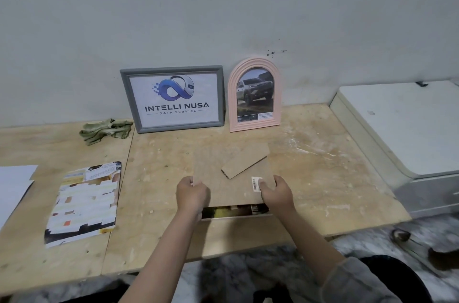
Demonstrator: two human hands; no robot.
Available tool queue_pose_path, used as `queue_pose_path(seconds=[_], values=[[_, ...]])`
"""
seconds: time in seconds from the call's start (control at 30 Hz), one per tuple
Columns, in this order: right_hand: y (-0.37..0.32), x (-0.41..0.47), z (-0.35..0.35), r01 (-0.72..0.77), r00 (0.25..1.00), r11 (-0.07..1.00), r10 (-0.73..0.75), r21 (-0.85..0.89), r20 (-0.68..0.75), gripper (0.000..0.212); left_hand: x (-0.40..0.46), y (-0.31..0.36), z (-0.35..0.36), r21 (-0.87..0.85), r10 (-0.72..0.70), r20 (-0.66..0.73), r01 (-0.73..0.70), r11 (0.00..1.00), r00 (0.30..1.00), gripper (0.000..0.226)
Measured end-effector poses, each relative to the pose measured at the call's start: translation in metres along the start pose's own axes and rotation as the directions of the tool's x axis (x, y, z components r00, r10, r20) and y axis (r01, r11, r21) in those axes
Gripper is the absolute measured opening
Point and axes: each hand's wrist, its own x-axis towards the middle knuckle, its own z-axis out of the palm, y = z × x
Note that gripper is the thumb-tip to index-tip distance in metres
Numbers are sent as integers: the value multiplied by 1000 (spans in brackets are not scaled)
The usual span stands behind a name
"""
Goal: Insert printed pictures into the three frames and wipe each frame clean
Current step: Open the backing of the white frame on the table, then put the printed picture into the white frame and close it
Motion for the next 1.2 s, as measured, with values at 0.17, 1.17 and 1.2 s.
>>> queue_pose_path(seconds=[0.17, 1.17, 1.2], values=[[-5, 13, -31, 0, 995, 996, 9, 90, -102, 51, -11, 7, 33, 110, 97, -8, -96, 989, 995, 27], [94, 61, -163, 299, 935, 820, -353, -489, -21, 57, -92, -54, 214, 519, 341, 245, -420, 745, 908, 8], [86, 62, -153, 352, 917, 811, -399, -467, -3, 56, -87, -49, 203, 505, 376, 163, -405, 762, 912, 11]])
